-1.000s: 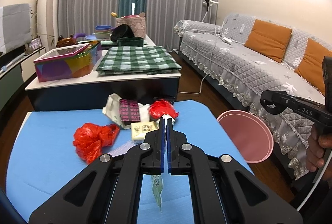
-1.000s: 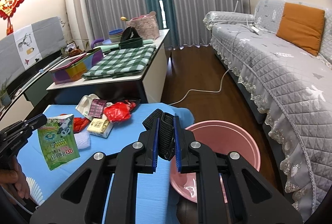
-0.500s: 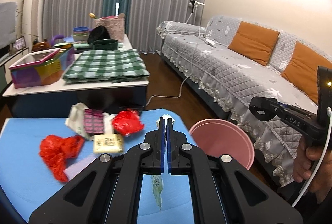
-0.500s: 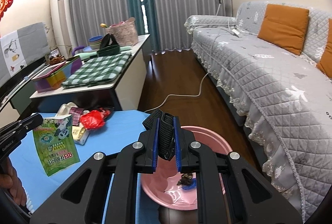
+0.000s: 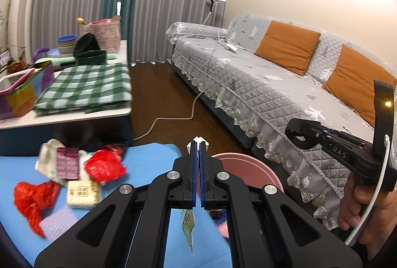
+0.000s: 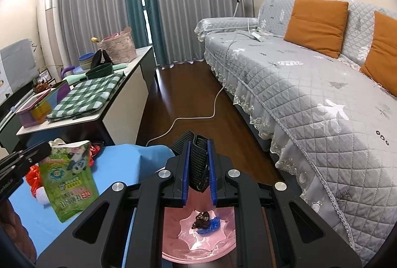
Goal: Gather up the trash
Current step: 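Carry the black pouch and green packet in both grippers over the pink bin, then open both grippers to drop the pouch and packet into the bin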
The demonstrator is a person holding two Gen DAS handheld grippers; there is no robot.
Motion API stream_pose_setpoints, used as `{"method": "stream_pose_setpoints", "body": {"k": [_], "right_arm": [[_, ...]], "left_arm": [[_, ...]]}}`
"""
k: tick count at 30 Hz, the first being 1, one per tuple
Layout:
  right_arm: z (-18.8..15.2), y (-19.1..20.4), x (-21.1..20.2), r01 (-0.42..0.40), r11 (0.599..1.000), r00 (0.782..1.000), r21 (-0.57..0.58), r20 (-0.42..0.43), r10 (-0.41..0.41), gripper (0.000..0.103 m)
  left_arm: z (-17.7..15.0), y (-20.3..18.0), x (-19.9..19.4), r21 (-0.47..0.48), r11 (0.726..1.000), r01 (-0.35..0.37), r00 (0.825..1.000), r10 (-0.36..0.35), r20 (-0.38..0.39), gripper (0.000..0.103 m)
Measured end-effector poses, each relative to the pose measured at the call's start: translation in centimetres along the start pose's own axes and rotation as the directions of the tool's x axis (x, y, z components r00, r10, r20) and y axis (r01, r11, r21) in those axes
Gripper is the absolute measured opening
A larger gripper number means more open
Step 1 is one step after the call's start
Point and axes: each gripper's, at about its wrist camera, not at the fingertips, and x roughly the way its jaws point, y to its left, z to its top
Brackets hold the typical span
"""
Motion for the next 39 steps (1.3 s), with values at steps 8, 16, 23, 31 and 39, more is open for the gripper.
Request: {"method": "stream_pose_setpoints", "body": {"k": [8, 16, 23, 31, 39], "right_arm": [[0.1, -0.5, 1.0, 0.003, 1.000, 1.000, -0.010, -0.005, -0.003, 0.014], [-0.1, -1.6, 2.1, -0.012, 1.000, 1.000, 0.022, -0.026, 0.013, 0.014], [-0.3, -1.7, 3.3, -0.009, 1.000, 0.998, 0.026, -0.057, 0.011, 0.037], [-0.2, -1.8, 3.2, -0.007, 0.999, 0.999, 0.042, -0.054, 0.009, 0.041], [0.0, -0.8, 2.4, -0.002, 1.000, 0.999, 0.020, -0.034, 0.003, 0.051]], "left_arm": [[0.8, -2.9, 3.4, 0.021, 0.999, 0.046, 0.999, -0.046, -0.013, 0.001], [0.8, -4.4, 5.8, 0.035, 0.997, 0.068, 0.997, -0.067, -0.042, 0.001], [0.7, -4.9, 8.0, 0.034, 0.995, 0.092, 0.992, -0.088, -0.094, 0.018], [-0.4, -3.6, 7.4, 0.016, 0.998, 0.061, 0.993, -0.059, -0.101, 0.024], [-1.3, -2.1, 4.7, 0.014, 0.999, 0.035, 0.996, -0.033, -0.082, 0.051]]}}
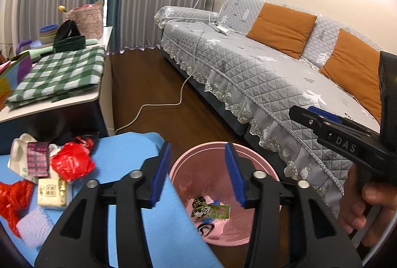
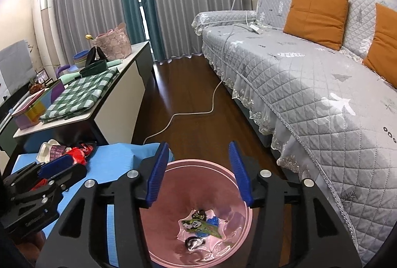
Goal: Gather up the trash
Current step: 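Open both grippers to drop the pouch and packet into the bin, then move both open grippers back over the table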
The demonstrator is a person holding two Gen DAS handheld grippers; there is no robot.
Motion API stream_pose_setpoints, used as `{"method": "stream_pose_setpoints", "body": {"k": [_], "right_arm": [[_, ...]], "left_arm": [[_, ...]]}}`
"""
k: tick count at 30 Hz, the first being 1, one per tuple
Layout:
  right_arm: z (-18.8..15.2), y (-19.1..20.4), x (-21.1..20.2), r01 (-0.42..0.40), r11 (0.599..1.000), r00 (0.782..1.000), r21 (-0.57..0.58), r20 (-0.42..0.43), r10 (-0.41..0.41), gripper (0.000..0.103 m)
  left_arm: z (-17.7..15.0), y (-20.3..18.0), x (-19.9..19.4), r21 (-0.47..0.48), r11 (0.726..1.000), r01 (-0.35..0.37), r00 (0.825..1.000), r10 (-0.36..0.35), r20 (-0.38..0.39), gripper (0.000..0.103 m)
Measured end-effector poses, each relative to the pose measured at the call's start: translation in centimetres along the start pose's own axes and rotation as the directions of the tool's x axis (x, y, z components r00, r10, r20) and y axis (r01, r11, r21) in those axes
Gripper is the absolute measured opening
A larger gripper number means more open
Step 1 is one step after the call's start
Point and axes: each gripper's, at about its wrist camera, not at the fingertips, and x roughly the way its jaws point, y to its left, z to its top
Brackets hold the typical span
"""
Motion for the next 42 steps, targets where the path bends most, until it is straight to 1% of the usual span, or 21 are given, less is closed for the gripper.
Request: {"method": "stream_pose_setpoints", "body": {"k": [3, 5, 6, 7, 9, 10, 11, 14, 15, 17, 19, 22, 24, 27, 29, 30, 32, 34, 36, 38, 42], "right_arm": [[0.0, 0.3, -0.4, -0.011, 1.000, 1.000, 0.004, 0.008, 0.010, 0.052], [-0.1, 0.8, -0.9, -0.023, 1.000, 0.999, 0.007, 0.026, 0.022, 0.053], [-0.1, 1.0, -1.0, -0.027, 1.000, 0.999, 0.007, 0.035, 0.027, 0.055], [-0.2, 1.4, -1.4, -0.032, 0.999, 0.998, 0.007, 0.054, 0.032, 0.058], [-0.3, 1.9, -1.8, -0.042, 0.999, 0.996, 0.016, 0.077, 0.040, 0.058], [-0.4, 2.3, -2.0, -0.063, 0.998, 0.994, 0.019, 0.086, 0.061, 0.058], [-0.5, 2.8, -2.2, -0.064, 0.998, 0.994, 0.016, 0.089, 0.063, 0.058], [-0.7, 4.4, -3.0, -0.055, 0.998, 0.991, -0.015, 0.118, 0.056, 0.058], [-0.8, 5.1, -3.3, -0.057, 0.998, 0.990, -0.027, 0.126, 0.060, 0.058], [-0.9, 6.2, -3.6, -0.081, 0.996, 0.990, -0.047, 0.116, 0.086, 0.058], [-1.1, 7.6, -3.7, -0.110, 0.992, 0.988, -0.065, 0.097, 0.116, 0.058], [-1.3, 9.2, -3.9, -0.128, 0.988, 0.987, -0.089, 0.086, 0.135, 0.058], [-1.5, 10.1, -3.9, -0.145, 0.984, 0.985, -0.101, 0.076, 0.153, 0.058], [-1.9, 11.7, -3.5, -0.177, 0.978, 0.981, -0.111, 0.055, 0.184, 0.063], [-2.2, 12.8, -3.1, -0.205, 0.973, 0.977, -0.110, 0.038, 0.210, 0.066], [-2.3, 13.3, -2.9, -0.217, 0.970, 0.975, -0.109, 0.030, 0.222, 0.069], [-2.7, 14.6, -2.3, -0.235, 0.965, 0.971, -0.118, 0.014, 0.238, 0.076], [-3.1, 16.0, -1.8, -0.250, 0.958, 0.968, -0.138, -0.002, 0.252, 0.086], [-3.4, 17.2, -1.3, -0.262, 0.953, 0.965, -0.153, -0.018, 0.263, 0.090], [-3.9, 18.6, -0.5, -0.280, 0.946, 0.960, -0.164, -0.038, 0.278, 0.091], [-4.7, 20.7, 1.2, -0.302, 0.937, 0.953, -0.177, -0.077, 0.292, 0.092]], "left_arm": [[-0.4, 0.7, -1.6, -0.002, 1.000, -0.011, 1.000, 0.011, 0.021, 0.062], [-0.7, 1.1, -2.7, 0.003, 1.000, -0.025, 0.999, 0.024, 0.035, 0.066], [-0.9, 1.2, -3.4, 0.009, 0.999, -0.036, 0.998, 0.036, 0.046, 0.068], [-1.1, 1.3, -4.0, 0.018, 0.998, -0.052, 0.997, 0.051, 0.058, 0.068], [-1.4, 1.8, -5.1, 0.025, 0.996, -0.082, 0.994, 0.080, 0.080, 0.068], [-1.5, 2.0, -5.7, 0.022, 0.995, -0.095, 0.991, 0.093, 0.092, 0.068], [-1.7, 2.5, -6.5, 0.013, 0.993, -0.115, 0.988, 0.113, 0.107, 0.068], [-1.9, 3.8, -8.0, -0.002, 0.990, -0.143, 0.982, 0.142, 0.123, 0.068], [-2.0, 4.3, -8.9, -0.003, 0.987, -0.163, 0.977, 0.162, 0.139, 0.068], [-2.2, 5.2, -10.2, -0.003, 0.981, -0.194, 0.969, 0.192, 0.158, 0.068], [-2.1, 6.4, -11.5, -0.021, 0.983, -0.181, 0.971, 0.182, 0.154, 0.068], [-1.9, 8.4, -13.5, -0.042, 0.984, -0.172, 0.973, 0.176, 0.149, 0.068], [-1.6, 10.0, -14.8, -0.062, 0.982, -0.180, 0.971, 0.187, 0.151, 0.068], [-1.5, 12.4, -16.3, -0.094, 0.975, -0.200, 0.966, 0.212, 0.149, 0.069], [-1.8, 14.1, -17.0, -0.111, 0.969, -0.221, 0.960, 0.237, 0.152, 0.075], [-2.1, 15.1, -17.3, -0.118, 0.964, -0.238, 0.954, 0.255, 0.156, 0.084], [-3.0, 16.7, -17.5, -0.139, 0.955, -0.264, 0.946, 0.284, 0.155, 0.090], [-4.3, 18.4, -17.2, -0.166, 0.942, -0.292, 0.941, 0.314, 0.127, 0.091], [-5.5, 20.2, -16.7, -0.214, 0.922, -0.323, 0.934, 0.347, 0.088, 0.094], [-6.2, 21.5, -16.5, -0.244, 0.909, -0.338, 0.929, 0.364, 0.070, 0.095], [-7.5, 23.3, -15.5, -0.223, 0.882, -0.415, 0.904, 0.427, 0.006, 0.095]]}}
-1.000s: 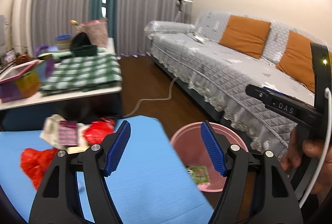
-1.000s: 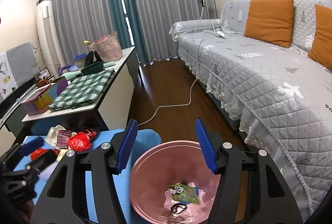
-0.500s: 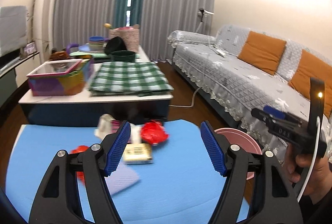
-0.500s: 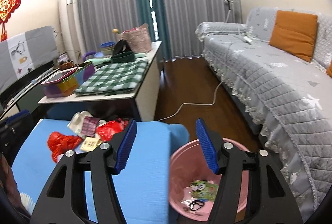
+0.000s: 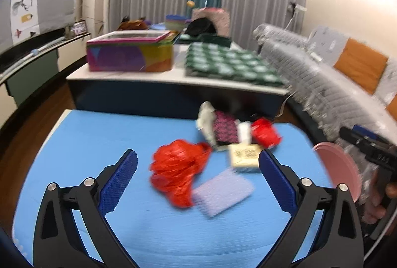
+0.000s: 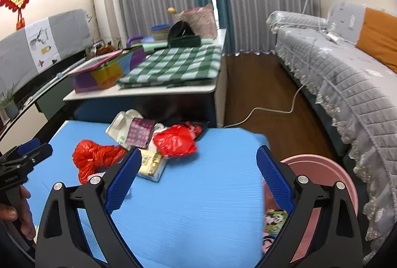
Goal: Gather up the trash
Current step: 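Move both open grippers back over the table, then close the left gripper on the red plastic bag while the right gripper approaches the yellow tissue pack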
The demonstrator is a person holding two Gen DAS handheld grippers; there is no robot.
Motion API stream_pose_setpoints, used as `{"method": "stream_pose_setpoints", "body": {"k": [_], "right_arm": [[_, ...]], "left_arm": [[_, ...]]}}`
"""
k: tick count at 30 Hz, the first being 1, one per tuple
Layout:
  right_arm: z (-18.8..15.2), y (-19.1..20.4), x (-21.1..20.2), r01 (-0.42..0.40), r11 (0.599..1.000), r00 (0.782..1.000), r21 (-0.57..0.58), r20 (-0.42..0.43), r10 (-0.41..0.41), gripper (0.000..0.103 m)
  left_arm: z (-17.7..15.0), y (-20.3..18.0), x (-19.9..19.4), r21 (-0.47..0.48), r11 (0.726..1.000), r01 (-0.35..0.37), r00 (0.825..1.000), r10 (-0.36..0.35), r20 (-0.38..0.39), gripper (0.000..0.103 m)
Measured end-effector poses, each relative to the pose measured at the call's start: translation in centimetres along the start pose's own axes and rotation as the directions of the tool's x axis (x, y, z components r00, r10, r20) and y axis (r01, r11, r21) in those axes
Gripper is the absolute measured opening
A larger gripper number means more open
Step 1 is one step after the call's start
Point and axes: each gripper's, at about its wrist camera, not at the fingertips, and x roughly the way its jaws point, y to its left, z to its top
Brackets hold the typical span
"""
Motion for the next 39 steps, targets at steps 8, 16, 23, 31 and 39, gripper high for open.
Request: {"method": "stream_pose_setpoints", "body": {"k": [8, 16, 23, 31, 39], "right_arm": [[-1.3, 3.2, 4.8, -0.046, 0.999, 0.996, -0.018, -0.071, 0.044, 0.092], [-2.5, 5.3, 8.9, -0.067, 0.998, 0.990, 0.014, -0.122, 0.068, 0.092], [-2.7, 6.8, 11.1, -0.068, 0.998, 0.987, 0.009, -0.143, 0.069, 0.092], [-3.3, 8.4, 13.8, -0.062, 0.998, 0.978, -0.016, -0.199, 0.057, 0.092], [-3.4, 8.9, 15.3, -0.040, 0.998, 0.969, -0.040, -0.246, 0.029, 0.092]], "left_arm": [[-0.4, 2.5, 2.2, -0.053, 0.998, -0.038, 0.998, 0.036, -0.045, 0.095], [-1.2, 3.8, 4.8, -0.089, 0.995, -0.045, 0.995, 0.036, -0.098, 0.095], [-1.2, 4.2, 6.3, -0.107, 0.994, -0.033, 0.994, 0.021, -0.110, 0.093], [-1.4, 4.3, 8.0, -0.111, 0.994, -0.022, 0.990, 0.006, -0.138, 0.086], [-1.7, 4.3, 9.2, -0.121, 0.993, -0.003, 0.986, -0.017, -0.165, 0.070]]}}
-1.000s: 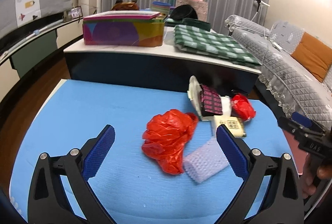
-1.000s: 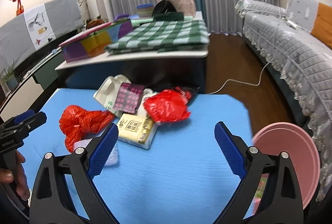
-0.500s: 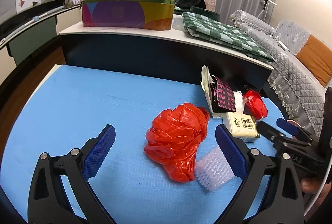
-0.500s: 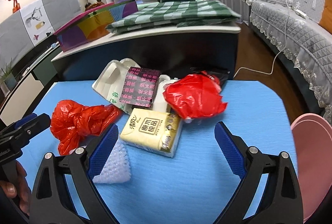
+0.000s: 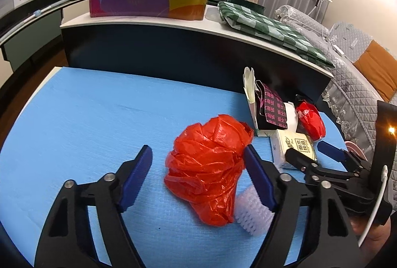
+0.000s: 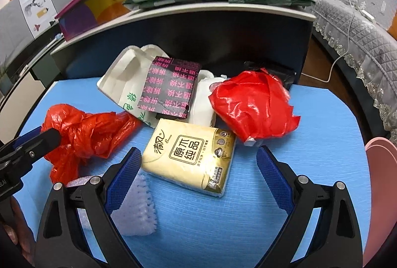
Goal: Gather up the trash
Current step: 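Close the left gripper on the red plastic bag while the right gripper approaches the yellow tissue pack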
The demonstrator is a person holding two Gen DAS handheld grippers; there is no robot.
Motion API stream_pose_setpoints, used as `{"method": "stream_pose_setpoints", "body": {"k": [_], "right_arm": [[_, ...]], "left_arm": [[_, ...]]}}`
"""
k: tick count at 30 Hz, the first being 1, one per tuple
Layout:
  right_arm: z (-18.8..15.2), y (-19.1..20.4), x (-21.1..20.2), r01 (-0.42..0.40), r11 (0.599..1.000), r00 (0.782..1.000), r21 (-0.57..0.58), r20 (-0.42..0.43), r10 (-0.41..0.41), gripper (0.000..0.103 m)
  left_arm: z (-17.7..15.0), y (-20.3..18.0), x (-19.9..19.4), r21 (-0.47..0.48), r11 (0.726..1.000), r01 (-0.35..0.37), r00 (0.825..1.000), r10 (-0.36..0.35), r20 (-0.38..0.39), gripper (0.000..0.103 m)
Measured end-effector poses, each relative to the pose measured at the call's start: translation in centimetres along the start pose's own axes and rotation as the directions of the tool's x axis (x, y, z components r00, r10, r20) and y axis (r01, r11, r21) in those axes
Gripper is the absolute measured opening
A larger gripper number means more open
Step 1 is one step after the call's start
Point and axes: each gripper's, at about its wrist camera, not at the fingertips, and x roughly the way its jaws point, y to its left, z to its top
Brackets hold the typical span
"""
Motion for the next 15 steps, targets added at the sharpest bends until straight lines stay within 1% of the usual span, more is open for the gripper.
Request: {"method": "stream_pose_setpoints", "body": {"k": [3, 9, 11, 13, 15], "right_arm": [[0.13, 0.36, 0.30, 0.003, 1.000, 1.000, -0.012, -0.012, -0.003, 0.092], [0.01, 0.64, 0.39, 0.009, 1.000, 1.000, -0.016, -0.025, -0.010, 0.092], [-0.07, 0.54, 0.36, -0.006, 1.000, 1.000, -0.015, -0.028, 0.006, 0.087], [-0.20, 0.46, 0.29, -0.041, 0.999, 0.999, -0.019, -0.031, 0.040, 0.077], [-0.33, 0.58, 0.16, -0.052, 0.998, 0.998, -0.027, -0.028, 0.051, 0.075]], "left_arm": [[-0.05, -0.20, 0.26, 0.006, 1.000, 0.003, 1.000, -0.003, -0.006, 0.070], [-0.11, -0.38, 0.59, 0.012, 1.000, 0.016, 1.000, -0.016, -0.019, 0.059], [-0.09, -0.45, 0.64, 0.014, 1.000, 0.017, 1.000, -0.016, -0.021, 0.056], [-0.10, -0.60, 0.60, 0.015, 1.000, 0.020, 1.000, -0.019, -0.022, 0.053], [-0.08, -0.67, 0.55, 0.018, 1.000, 0.018, 1.000, -0.017, -0.022, 0.051]]}}
